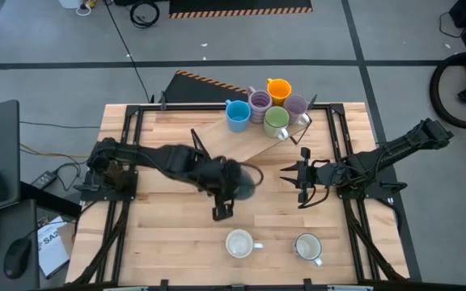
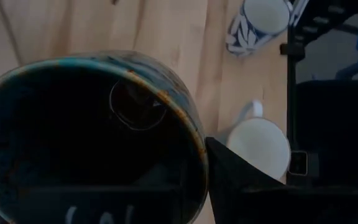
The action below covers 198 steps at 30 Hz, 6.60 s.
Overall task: Place coffee mugs
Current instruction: Put the dark blue mug on the shelf, then put the blue patterned mug on the shelf
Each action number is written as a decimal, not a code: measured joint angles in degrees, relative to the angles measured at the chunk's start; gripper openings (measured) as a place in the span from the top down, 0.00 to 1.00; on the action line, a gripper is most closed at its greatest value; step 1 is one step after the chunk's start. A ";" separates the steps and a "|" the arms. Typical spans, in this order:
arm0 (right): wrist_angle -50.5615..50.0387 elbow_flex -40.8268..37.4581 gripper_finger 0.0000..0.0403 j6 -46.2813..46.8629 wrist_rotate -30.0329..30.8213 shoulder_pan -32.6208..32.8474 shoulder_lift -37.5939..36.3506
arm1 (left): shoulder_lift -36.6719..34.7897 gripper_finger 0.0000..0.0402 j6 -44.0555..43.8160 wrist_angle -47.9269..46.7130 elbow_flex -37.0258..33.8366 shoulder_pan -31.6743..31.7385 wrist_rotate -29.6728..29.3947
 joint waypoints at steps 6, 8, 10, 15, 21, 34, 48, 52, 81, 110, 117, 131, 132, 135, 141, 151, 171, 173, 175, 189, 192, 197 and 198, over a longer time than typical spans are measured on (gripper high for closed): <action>0.08 0.00 0.71 -0.26 -0.02 0.00 0.00 | -1.68 0.90 4.22 -1.28 0.01 3.40 0.38; 0.14 0.01 0.71 -0.45 -0.31 0.00 0.00 | -1.96 0.90 5.55 -3.32 0.01 4.75 1.03; 0.21 0.00 0.71 -0.46 -0.43 0.02 0.00 | -1.98 0.90 6.24 -5.86 0.01 6.35 1.45; 0.54 0.00 0.71 -0.77 -0.37 0.02 0.00 | -2.05 0.90 10.23 -12.93 0.01 10.99 1.60; 1.77 0.00 0.71 -3.83 3.59 -0.11 0.00 | -2.17 0.90 18.08 -15.77 0.01 16.84 4.62; 2.47 0.00 0.71 -0.25 5.47 -0.15 0.00 | -2.44 0.90 24.77 -20.13 0.01 26.56 6.20; 2.57 0.00 0.71 0.22 6.10 -0.01 0.59 | -1.72 0.89 30.55 -19.44 0.01 32.46 6.32; 3.22 0.00 0.71 -0.30 6.39 -0.24 0.70 | -0.88 0.89 31.48 -18.86 -0.01 33.78 6.58; 5.64 0.00 0.71 -1.33 7.78 -0.37 0.70 | 0.18 0.73 33.21 -15.63 0.01 33.14 5.93; 5.99 0.00 0.71 -1.39 7.11 -0.37 0.70 | 0.16 0.66 30.02 -11.51 -0.01 31.70 5.91; 6.00 0.02 0.71 -0.46 7.05 -0.37 0.70 | -0.94 0.66 30.02 -11.09 -0.03 31.65 5.95; 5.86 0.13 0.71 0.71 5.52 -0.37 0.66 | -4.71 0.66 35.42 -5.07 -0.02 28.03 3.09; 5.86 0.13 0.71 0.97 5.06 -0.37 0.66 | -5.02 0.66 36.96 -4.24 -0.01 26.99 4.15; 5.93 0.13 0.71 1.49 4.31 -0.37 0.63 | -5.24 0.66 40.70 -2.82 0.01 22.95 9.96; 4.98 0.13 0.71 4.09 3.66 -0.37 0.63 | -3.63 0.66 37.48 -2.63 -0.15 15.11 15.53; 2.45 0.15 0.71 4.12 4.11 -0.39 0.63 | -2.18 0.66 43.65 0.52 -8.04 -0.05 7.36; 4.47 9.32 0.77 17.80 -0.37 4.94 15.06 | -2.07 0.66 26.79 15.36 -22.62 -10.95 -0.15; 2.44 11.82 0.77 18.92 -0.42 6.21 17.76 | -2.14 0.66 28.35 17.50 -24.49 -12.39 -1.77; -0.76 14.86 0.77 20.59 -0.75 7.57 20.24 | -2.13 0.66 29.31 18.28 -26.10 -13.57 -3.33; -40.88 42.30 0.76 31.55 -10.75 15.12 35.05 | -6.38 0.66 30.81 30.23 -38.26 -17.50 -7.27; -48.60 47.61 0.73 32.54 -15.18 16.22 37.33 | -8.53 0.66 29.69 32.02 -40.92 -17.98 -9.02; -57.45 55.18 0.65 39.23 -21.32 17.84 42.91 | -12.16 0.66 27.50 34.52 -45.81 -18.27 -13.23; -59.16 56.84 0.64 40.53 -22.46 18.27 44.41 | -12.96 0.66 27.04 35.54 -47.18 -18.27 -13.89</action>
